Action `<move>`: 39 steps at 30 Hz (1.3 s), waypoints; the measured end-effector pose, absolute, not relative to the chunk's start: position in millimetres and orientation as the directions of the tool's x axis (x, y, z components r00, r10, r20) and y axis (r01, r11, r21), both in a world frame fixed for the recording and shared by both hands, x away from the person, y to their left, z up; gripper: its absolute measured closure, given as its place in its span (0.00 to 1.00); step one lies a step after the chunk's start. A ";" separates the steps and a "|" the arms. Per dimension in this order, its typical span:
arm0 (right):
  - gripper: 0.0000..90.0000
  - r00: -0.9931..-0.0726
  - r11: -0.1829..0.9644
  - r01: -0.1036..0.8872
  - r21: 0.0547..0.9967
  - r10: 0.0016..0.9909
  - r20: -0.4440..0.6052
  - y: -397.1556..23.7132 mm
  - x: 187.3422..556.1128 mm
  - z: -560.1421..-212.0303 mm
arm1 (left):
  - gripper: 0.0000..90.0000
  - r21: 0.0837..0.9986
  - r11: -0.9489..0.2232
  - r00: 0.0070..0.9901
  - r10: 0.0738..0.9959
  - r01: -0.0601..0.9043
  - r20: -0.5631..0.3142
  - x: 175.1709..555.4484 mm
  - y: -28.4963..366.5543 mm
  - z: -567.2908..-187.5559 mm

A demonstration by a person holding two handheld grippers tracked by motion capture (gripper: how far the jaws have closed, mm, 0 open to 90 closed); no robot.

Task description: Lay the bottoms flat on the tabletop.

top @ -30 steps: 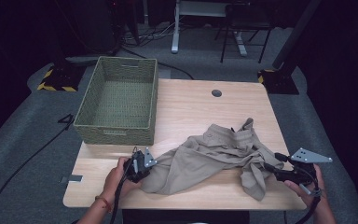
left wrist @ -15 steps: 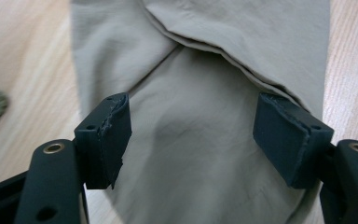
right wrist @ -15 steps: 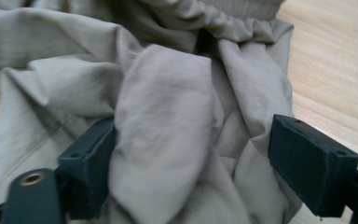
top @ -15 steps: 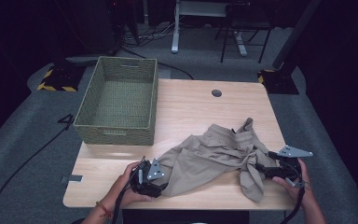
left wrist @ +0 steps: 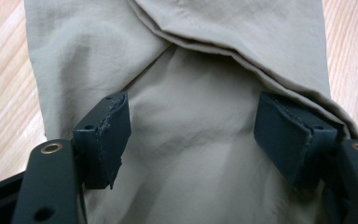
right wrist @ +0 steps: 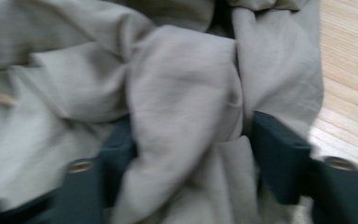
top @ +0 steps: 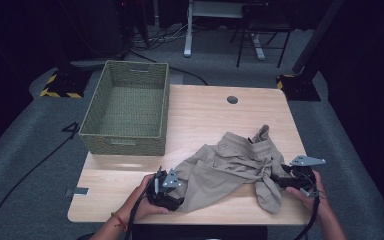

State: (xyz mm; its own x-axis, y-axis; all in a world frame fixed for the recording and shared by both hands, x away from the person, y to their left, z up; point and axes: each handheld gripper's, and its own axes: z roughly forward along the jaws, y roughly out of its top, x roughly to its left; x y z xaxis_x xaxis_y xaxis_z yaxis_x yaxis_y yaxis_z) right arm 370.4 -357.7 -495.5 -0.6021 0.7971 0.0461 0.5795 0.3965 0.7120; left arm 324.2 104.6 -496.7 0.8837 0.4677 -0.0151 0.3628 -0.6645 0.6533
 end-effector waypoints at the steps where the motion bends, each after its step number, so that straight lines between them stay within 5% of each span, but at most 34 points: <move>1: 0.57 -0.602 0.396 0.586 0.707 0.797 0.052 -357.1 371.1 -494.1 | 0.31 0.657 -0.660 0.881 0.472 0.364 -0.014 325.3 102.3 -497.1; 4: 0.73 -0.596 0.380 0.602 0.702 0.799 0.079 -356.4 373.2 -492.5 | 0.31 0.665 -0.653 0.880 0.475 0.363 -0.014 328.9 94.6 -497.9; 8: 0.82 -0.607 0.367 0.593 0.717 0.789 0.098 -357.4 373.3 -492.5 | 0.31 0.673 -0.643 0.875 0.485 0.366 -0.013 335.5 83.9 -498.8; 15: 0.84 -0.642 0.345 0.544 0.765 0.758 0.115 -346.9 367.7 -480.2 | 0.31 0.676 -0.634 0.864 0.504 0.376 -0.008 349.0 62.2 -498.8; 29: 0.84 -0.711 0.266 0.324 0.908 0.702 0.048 -313.1 348.4 -401.1 | 0.31 0.671 -0.646 0.876 0.482 0.363 -0.010 367.2 30.7 -498.2; 34: 0.84 -0.692 0.259 0.277 0.925 0.721 0.005 -301.3 363.9 -376.7 | 0.39 0.677 -0.659 0.900 0.435 0.326 -0.010 365.3 21.0 -497.5; 37: 0.84 -0.680 0.260 0.254 0.932 0.733 -0.019 -295.4 370.2 -364.0 | 0.60 0.680 -0.670 0.917 0.398 0.297 -0.009 361.9 18.2 -496.2; 39: 0.84 -0.675 0.261 0.241 0.935 0.737 -0.032 -293.5 372.1 -358.3 | 0.64 0.678 -0.682 0.929 0.369 0.274 -0.005 358.5 14.5 -495.4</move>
